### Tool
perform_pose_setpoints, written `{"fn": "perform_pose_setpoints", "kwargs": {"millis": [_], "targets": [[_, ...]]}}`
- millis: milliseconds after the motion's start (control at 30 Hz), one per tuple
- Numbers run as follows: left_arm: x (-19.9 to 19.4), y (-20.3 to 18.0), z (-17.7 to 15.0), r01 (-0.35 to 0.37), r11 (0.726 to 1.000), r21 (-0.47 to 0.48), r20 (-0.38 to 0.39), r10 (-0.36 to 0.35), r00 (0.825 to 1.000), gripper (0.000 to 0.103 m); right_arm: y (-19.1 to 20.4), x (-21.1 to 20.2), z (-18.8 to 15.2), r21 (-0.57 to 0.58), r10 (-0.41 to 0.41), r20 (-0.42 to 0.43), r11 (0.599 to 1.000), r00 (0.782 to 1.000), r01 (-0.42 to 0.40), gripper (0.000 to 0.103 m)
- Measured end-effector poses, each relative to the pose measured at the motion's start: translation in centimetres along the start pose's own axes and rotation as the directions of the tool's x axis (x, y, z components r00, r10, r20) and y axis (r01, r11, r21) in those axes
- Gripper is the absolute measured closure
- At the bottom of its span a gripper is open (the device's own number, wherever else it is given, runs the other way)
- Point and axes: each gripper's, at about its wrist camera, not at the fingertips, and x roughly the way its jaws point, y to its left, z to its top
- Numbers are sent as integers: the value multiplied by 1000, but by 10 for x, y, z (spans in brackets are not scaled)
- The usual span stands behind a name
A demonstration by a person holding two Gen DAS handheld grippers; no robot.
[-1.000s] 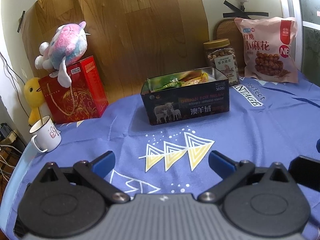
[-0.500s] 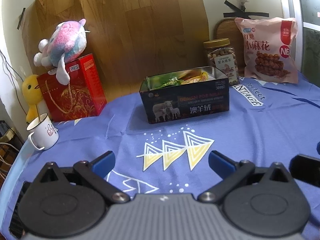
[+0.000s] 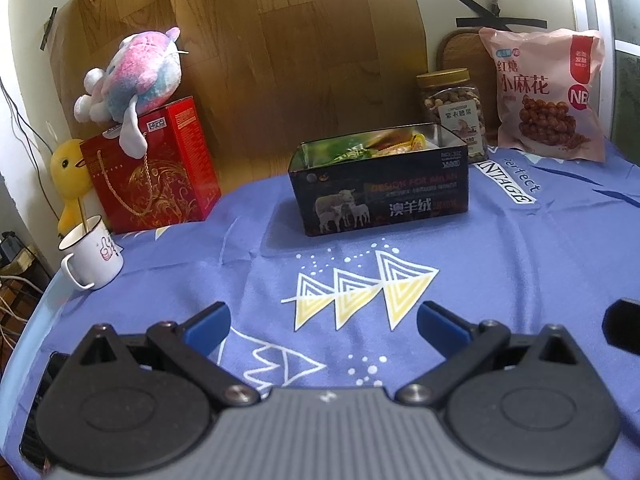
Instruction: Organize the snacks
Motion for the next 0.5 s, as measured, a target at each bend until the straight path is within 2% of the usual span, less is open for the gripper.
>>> {"fn": "perform_pose_setpoints", "kwargs": {"millis": [500], "targets": [[-2,-2,-1,8,1000,4,6,-8,1000,0,-6,-7,0,16,-8,17,1000,1000,8,7]]}}
